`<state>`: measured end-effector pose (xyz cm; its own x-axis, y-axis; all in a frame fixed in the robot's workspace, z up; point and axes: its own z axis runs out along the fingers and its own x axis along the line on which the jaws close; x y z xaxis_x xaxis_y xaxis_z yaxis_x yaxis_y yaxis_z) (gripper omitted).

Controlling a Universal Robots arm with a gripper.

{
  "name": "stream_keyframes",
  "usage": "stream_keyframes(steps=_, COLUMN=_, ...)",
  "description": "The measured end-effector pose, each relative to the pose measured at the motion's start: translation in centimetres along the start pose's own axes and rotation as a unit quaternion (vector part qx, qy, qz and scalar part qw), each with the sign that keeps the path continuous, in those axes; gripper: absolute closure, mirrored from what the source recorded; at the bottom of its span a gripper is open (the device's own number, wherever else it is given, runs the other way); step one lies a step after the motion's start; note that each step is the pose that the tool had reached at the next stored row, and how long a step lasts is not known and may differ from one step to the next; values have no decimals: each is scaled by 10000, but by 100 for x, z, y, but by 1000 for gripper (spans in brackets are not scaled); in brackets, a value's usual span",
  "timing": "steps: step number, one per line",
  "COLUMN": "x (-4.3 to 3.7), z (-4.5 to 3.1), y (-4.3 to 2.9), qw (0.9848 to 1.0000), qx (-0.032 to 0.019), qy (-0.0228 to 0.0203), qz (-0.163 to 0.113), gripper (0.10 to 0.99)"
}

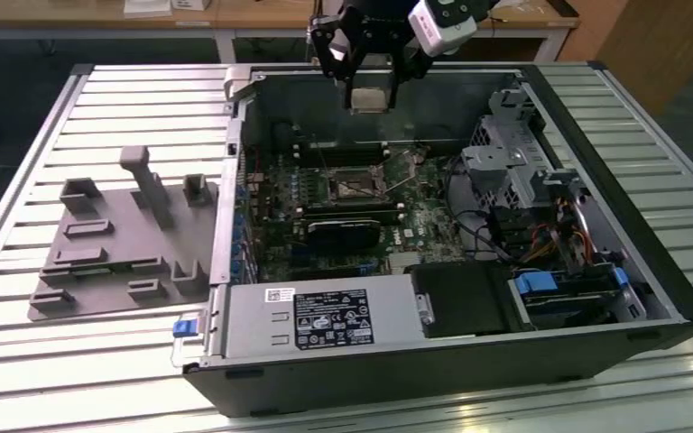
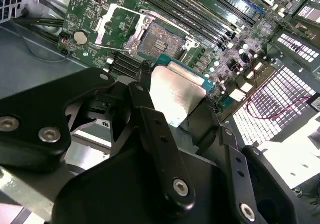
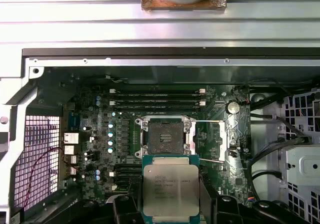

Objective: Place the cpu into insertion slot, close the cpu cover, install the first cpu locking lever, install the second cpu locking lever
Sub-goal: 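Place the cpu into insertion slot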

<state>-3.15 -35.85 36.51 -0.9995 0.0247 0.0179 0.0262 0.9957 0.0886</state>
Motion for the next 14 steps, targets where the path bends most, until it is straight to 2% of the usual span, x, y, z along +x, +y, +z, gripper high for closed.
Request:
stream_keyframes(steps=3, x=5, z=19, y=-2, qw=10000, qx=-1, qy=-32, qz=-2, gripper=549)
stream_keyframes(steps=9, x=20, z=83, y=-8, qw=9999, qx=-6, qy=-137, qz=-12, gripper=549)
stream_keyframes(steps=14, x=38, z=135, y=-13, qw=9999, qx=-7, qy=-171, qz=-15, gripper=549)
